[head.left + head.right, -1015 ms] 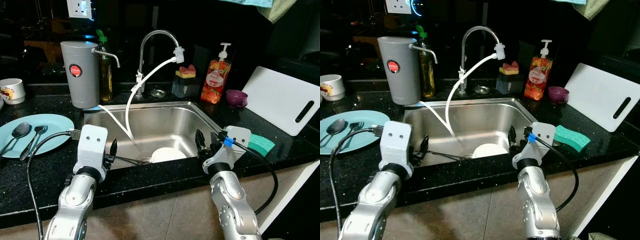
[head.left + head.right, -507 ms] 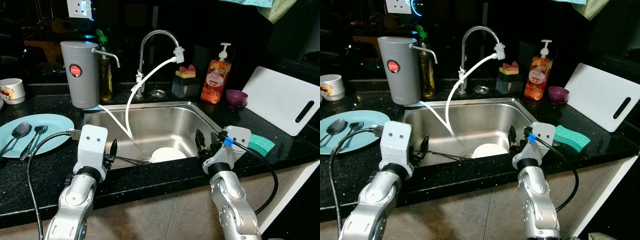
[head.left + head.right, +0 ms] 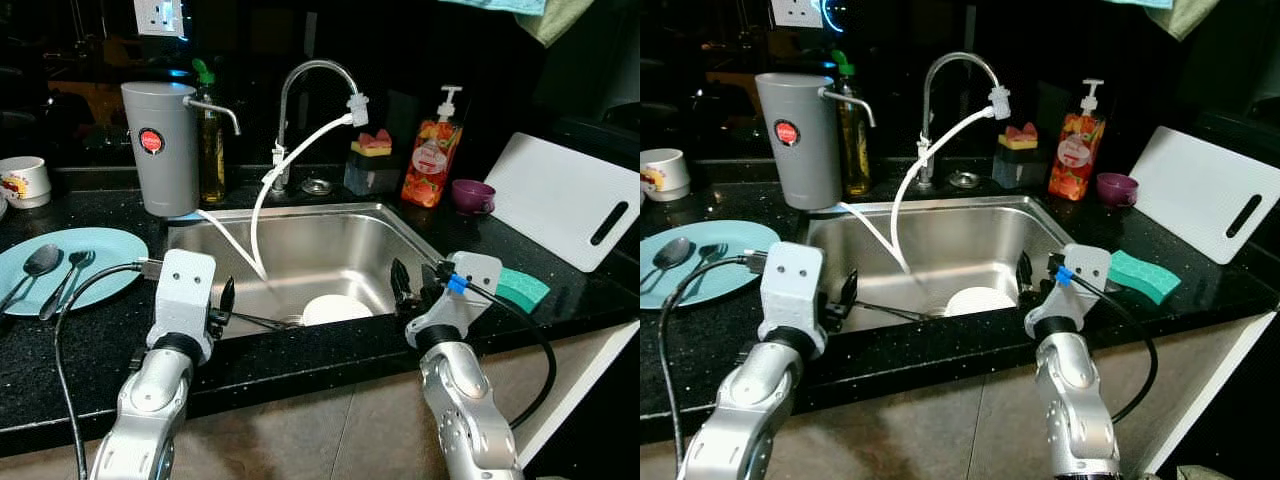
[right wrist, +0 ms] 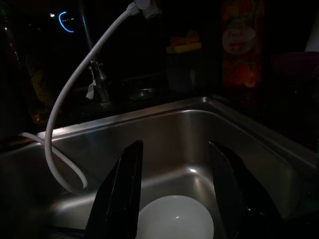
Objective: Kitchen organization
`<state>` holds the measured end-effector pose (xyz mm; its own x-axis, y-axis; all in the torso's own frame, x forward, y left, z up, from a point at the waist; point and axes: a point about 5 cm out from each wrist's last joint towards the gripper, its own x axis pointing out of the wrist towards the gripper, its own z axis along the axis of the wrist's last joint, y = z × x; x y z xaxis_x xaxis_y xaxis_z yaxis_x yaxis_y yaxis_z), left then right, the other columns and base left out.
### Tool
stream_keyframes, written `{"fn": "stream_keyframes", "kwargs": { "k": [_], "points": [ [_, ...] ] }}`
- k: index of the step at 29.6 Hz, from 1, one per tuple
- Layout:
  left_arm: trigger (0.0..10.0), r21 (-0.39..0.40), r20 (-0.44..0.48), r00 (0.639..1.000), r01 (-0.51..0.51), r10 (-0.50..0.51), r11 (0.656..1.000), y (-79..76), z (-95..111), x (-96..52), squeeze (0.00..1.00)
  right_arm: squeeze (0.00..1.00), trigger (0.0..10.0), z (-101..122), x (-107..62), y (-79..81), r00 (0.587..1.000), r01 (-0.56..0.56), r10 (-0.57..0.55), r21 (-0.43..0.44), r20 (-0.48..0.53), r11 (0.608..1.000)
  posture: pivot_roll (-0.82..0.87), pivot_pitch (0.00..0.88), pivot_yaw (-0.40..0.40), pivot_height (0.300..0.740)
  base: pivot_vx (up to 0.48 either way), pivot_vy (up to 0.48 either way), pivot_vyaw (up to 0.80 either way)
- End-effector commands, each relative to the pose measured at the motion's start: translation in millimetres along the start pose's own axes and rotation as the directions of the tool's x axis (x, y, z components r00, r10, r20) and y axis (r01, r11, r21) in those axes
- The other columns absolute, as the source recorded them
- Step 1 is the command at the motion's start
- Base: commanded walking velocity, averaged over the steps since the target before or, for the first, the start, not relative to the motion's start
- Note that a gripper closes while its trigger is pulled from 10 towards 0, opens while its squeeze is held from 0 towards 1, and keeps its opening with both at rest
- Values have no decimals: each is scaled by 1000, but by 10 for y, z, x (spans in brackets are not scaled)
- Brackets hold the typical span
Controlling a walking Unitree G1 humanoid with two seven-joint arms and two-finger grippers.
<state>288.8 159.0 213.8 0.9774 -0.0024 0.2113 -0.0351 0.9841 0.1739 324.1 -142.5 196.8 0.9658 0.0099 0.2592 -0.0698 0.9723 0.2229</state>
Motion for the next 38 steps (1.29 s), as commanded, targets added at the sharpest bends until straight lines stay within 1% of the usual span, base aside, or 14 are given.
{"fn": "stream_keyframes", "kwargs": {
  "k": [1,38],
  "points": [
    [10000,-3,3,1000,-1,1,1000,-15,-4,1,0,0,10000,-19,4,-12,1000,2,-2,-4,-13,1000,200,27,-125,740,0,0,0],
    [10000,0,1,1000,-3,3,1000,-4,-2,1,0,0,10000,-21,2,-13,1000,6,-6,-1,-13,1000,202,36,-119,740,0,0,0]
  ]
}}
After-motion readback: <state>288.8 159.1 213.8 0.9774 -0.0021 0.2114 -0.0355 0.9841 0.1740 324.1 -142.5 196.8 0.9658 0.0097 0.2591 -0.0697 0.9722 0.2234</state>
